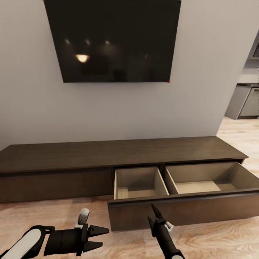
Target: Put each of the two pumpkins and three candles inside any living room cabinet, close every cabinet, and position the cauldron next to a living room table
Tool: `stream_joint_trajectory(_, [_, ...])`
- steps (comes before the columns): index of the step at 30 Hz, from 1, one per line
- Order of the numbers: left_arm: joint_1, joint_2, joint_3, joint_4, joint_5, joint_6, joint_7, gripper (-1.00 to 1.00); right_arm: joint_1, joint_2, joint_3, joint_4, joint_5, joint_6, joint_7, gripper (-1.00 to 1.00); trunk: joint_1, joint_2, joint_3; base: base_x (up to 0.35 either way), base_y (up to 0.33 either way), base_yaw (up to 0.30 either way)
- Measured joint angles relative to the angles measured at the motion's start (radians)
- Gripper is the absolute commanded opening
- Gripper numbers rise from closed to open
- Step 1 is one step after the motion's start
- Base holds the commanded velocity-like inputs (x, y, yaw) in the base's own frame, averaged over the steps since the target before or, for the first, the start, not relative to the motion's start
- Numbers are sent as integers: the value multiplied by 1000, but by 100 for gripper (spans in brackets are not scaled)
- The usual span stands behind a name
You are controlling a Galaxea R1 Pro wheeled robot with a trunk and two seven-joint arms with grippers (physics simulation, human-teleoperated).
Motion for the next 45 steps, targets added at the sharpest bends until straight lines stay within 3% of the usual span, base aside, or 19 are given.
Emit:
stream_joint_trajectory(6, [-4,1,0,1,-1,0,2,100,5,-1,2,28,7,164,5,100,-3,1,23,0,0,0])
stream_joint_trajectory(10, [-8,1,0,1,-2,0,7,100,6,-18,5,141,16,252,2,100,-18,29,36,0,0,0])
stream_joint_trajectory(16, [-10,8,0,1,-4,-1,9,100,6,-28,6,237,15,256,14,100,-41,71,55,0,0,0])
stream_joint_trajectory(45, [-10,9,-4,1,-4,-2,9,100,6,-36,-1,324,9,251,7,100,-152,274,145,0,0,0])
